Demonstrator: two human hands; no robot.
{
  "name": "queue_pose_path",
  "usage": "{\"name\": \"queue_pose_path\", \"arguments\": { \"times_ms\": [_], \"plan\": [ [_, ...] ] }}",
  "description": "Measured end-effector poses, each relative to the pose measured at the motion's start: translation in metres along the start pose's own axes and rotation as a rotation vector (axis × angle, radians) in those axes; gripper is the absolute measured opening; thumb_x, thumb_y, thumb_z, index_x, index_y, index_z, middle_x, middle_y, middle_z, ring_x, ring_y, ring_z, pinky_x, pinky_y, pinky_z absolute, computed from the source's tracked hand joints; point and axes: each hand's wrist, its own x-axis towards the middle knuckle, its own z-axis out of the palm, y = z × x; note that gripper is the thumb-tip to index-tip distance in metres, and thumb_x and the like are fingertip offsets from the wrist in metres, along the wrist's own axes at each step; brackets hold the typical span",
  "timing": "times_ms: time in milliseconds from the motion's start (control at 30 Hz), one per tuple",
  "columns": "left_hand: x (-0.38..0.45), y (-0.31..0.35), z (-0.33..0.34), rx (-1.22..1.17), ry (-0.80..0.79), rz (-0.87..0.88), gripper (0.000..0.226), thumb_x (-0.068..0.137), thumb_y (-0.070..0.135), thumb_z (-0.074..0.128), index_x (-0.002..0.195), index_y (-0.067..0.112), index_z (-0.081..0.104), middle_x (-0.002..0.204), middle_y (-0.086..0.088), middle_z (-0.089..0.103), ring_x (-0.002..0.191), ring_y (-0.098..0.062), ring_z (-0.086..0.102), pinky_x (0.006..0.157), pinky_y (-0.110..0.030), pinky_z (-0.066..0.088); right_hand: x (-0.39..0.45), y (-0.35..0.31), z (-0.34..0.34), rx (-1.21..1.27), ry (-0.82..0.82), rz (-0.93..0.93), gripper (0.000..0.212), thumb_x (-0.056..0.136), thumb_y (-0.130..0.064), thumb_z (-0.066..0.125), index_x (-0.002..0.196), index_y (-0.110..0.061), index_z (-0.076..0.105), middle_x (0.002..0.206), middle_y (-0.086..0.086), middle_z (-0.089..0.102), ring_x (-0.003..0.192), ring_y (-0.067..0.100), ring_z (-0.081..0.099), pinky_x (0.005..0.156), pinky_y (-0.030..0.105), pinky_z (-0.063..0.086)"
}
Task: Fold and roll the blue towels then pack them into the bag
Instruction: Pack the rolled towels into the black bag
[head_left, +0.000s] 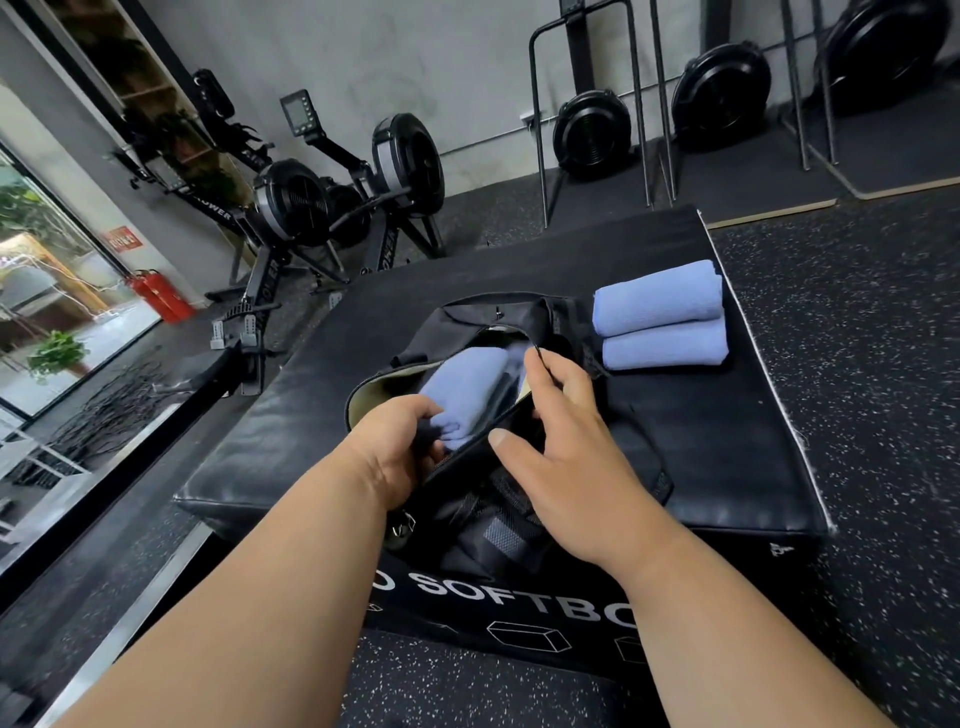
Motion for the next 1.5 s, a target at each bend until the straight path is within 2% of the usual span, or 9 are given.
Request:
{"name": "queue_pose_path", "arguments": {
  "times_ms": [200,400,633,867,1000,1100,1200,1267,1500],
  "plan": [
    [0.022,0.007,-0.005,-0.039,0.112,0.002,0.013,0.099,0.024,0.063,0.108,0.014,0.058,0.086,-0.004,0.056,0.056,-0.012,0.054,0.047,-0.018,0.039,-0.002,0.0,0.0,0.005,-0.026,-0.012,0.084,0.096,-0.051,0.051,0.166,-0.04,0.008,0.162,-0.039,-0.001,0.154,0.005,0.02,0.125,0.038,0.026],
    [0.027,0.021,0.003,-0.065,0.038,0.06,0.019,0.098,0.029,0.068,0.114,0.021,0.06,0.102,-0.002,0.055,0.071,-0.015,0.052,0.059,-0.023,0.038,-0.002,-0.001,0.0,0.01,-0.043,-0.017,0.086,0.09,-0.053,0.046,0.166,-0.042,0.007,0.161,-0.042,-0.003,0.155,0.008,0.019,0.125,0.04,0.026],
    [0.043,0.019,0.008,-0.118,0.126,0.091,0.011,0.101,0.026,0.067,0.094,0.018,0.064,0.081,0.001,0.061,0.067,-0.012,0.053,0.057,-0.02,0.041,-0.004,-0.001,-0.003,-0.036,-0.07,-0.022,0.081,0.099,-0.041,0.052,0.167,-0.04,0.007,0.161,-0.04,-0.003,0.154,0.008,0.022,0.125,0.039,0.026],
    [0.053,0.019,0.019,-0.386,0.202,0.194,0.024,0.102,0.01,0.067,0.125,0.003,0.064,0.104,-0.002,0.062,0.086,-0.014,0.063,0.065,-0.021,0.051,-0.004,-0.002,-0.003,-0.062,-0.074,-0.02,0.08,0.101,-0.037,0.053,0.168,-0.036,0.008,0.162,-0.038,-0.003,0.154,0.008,0.02,0.125,0.036,0.024],
    [0.059,0.021,0.02,-0.385,0.218,0.196,0.031,0.104,0.012,0.065,0.134,0.001,0.062,0.098,-0.002,0.061,0.083,-0.014,0.061,0.066,-0.021,0.053,-0.004,-0.002,-0.003,-0.068,-0.069,-0.016,0.081,0.1,-0.036,0.053,0.168,-0.036,0.009,0.162,-0.037,-0.002,0.154,0.011,0.022,0.125,0.038,0.025],
    [0.061,0.018,0.023,-0.356,0.214,0.131,0.02,0.106,0.019,0.061,0.117,0.003,0.062,0.093,-0.002,0.058,0.089,-0.017,0.061,0.09,-0.027,0.055,-0.004,-0.001,-0.004,-0.065,-0.069,-0.019,0.08,0.1,-0.036,0.052,0.168,-0.035,0.009,0.162,-0.037,-0.001,0.153,0.01,0.023,0.125,0.038,0.026],
    [0.063,0.02,0.023,-0.291,0.26,0.149,0.006,0.103,0.014,0.064,0.102,0.008,0.062,0.087,-0.004,0.059,0.081,-0.02,0.062,0.08,-0.029,0.053,-0.004,0.001,-0.005,-0.069,-0.066,-0.03,0.078,0.101,-0.036,0.052,0.168,-0.034,0.011,0.162,-0.037,0.001,0.153,0.009,0.025,0.124,0.038,0.026],
    [0.065,0.022,0.022,-0.326,0.245,0.181,0.006,0.104,0.009,0.061,0.103,0.004,0.063,0.092,-0.005,0.06,0.094,-0.021,0.063,0.087,-0.029,0.053,-0.004,0.002,-0.005,-0.068,-0.061,-0.034,0.078,0.101,-0.035,0.052,0.168,-0.034,0.012,0.162,-0.037,0.002,0.152,0.009,0.025,0.124,0.037,0.027],
    [0.078,0.019,0.016,-0.433,0.278,0.202,0.025,0.102,0.002,0.064,0.08,0.01,0.053,0.079,-0.004,0.047,0.07,-0.013,0.052,0.06,-0.018,0.054,-0.004,0.004,-0.004,-0.078,-0.055,-0.045,0.079,0.101,-0.035,0.052,0.168,-0.032,0.012,0.164,-0.034,0.002,0.155,0.007,0.021,0.126,0.036,0.025]
  ]
}}
